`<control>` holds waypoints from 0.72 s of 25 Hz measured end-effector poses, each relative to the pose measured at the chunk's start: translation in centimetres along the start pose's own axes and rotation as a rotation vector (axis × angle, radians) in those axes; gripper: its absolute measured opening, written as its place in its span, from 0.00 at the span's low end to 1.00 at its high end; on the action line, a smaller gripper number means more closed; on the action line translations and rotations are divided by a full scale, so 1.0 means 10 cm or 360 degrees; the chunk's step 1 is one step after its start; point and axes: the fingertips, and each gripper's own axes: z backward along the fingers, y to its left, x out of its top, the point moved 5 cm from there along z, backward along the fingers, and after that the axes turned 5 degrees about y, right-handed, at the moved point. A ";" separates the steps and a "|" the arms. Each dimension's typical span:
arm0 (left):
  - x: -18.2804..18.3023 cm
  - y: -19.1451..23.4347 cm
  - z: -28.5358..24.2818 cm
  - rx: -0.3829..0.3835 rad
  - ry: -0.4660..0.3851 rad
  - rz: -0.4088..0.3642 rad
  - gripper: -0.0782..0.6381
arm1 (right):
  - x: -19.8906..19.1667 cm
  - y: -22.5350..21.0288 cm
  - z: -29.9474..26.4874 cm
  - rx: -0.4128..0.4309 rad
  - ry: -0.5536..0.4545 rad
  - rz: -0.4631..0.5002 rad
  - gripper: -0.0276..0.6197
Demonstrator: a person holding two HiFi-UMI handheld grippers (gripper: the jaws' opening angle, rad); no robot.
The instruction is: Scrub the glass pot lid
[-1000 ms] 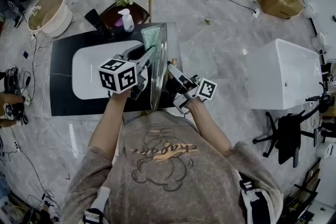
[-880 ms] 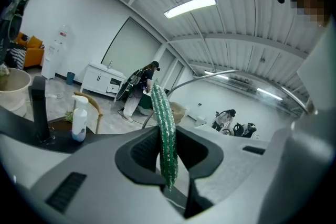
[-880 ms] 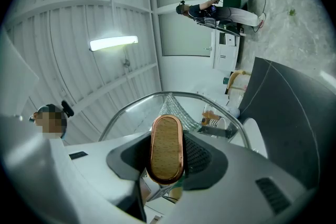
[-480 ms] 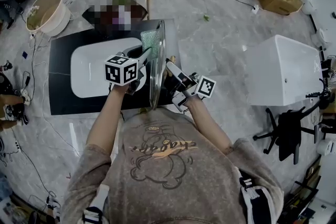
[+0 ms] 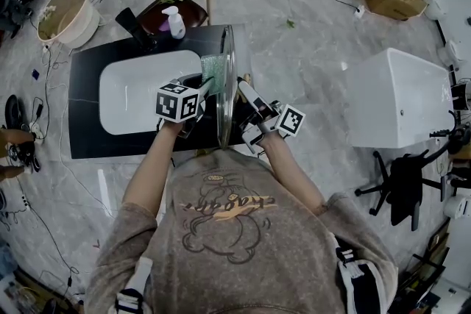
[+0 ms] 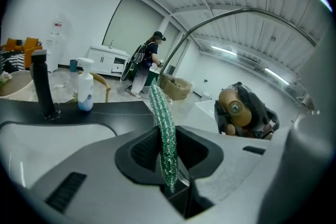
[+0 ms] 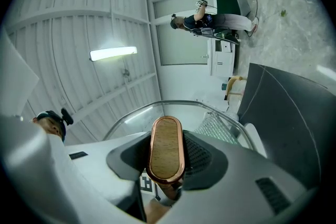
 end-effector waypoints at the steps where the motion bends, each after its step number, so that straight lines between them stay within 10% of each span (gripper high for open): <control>1: -0.03 -0.01 -0.01 -0.0004 0.0011 0.0011 0.23 | 0.01 -0.01 0.01 -0.0002 -0.0012 -0.0005 0.32; 18: -0.41 -0.46 0.05 -0.0169 0.0160 0.0059 0.23 | 0.13 -0.06 0.06 -0.0069 -0.0029 0.0052 0.32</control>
